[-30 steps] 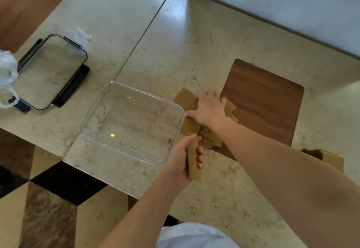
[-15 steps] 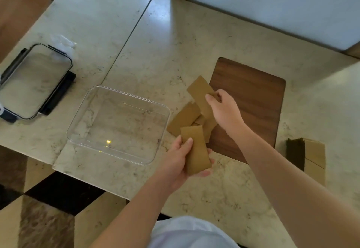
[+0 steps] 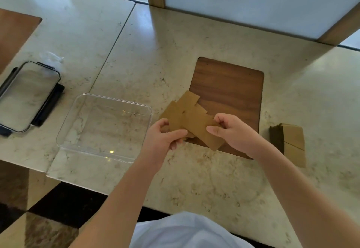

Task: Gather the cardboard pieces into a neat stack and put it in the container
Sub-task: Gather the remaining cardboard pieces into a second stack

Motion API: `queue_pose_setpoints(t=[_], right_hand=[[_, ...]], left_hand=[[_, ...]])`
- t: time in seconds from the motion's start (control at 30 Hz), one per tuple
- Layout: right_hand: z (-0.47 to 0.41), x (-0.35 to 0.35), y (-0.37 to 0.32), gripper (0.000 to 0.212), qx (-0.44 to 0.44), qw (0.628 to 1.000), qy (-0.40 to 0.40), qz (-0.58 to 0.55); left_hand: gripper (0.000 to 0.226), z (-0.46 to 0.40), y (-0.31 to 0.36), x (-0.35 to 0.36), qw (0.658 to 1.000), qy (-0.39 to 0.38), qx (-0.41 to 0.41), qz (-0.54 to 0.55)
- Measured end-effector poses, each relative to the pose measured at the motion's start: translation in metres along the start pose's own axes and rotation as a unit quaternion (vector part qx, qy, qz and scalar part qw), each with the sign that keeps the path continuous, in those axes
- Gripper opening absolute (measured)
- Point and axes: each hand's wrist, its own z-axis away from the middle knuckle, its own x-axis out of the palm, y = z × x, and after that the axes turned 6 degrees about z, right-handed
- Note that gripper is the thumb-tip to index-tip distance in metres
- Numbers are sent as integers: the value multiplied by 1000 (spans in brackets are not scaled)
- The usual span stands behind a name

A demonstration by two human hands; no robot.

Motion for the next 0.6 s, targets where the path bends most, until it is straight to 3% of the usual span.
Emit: queue_pose_setpoints(t=[0.1, 0.2, 0.37, 0.5, 0.6], right_hand=[[17, 21, 6, 21, 41, 981, -26, -186], [32, 44, 6, 16, 53, 932, -62, -354], [34, 47, 4, 39, 35, 962, 67, -261], [32, 42, -2, 33, 98, 906, 164, -377], [34, 45, -2, 31, 146, 860, 178, -455]], left_hand=[[5, 3, -4, 15, 994, 16, 7, 108], [17, 5, -8, 28, 982, 61, -19, 179], [18, 8, -12, 31, 969, 74, -28, 234], [37, 11, -8, 34, 953, 51, -49, 294], [37, 11, -6, 38, 949, 53, -66, 303]])
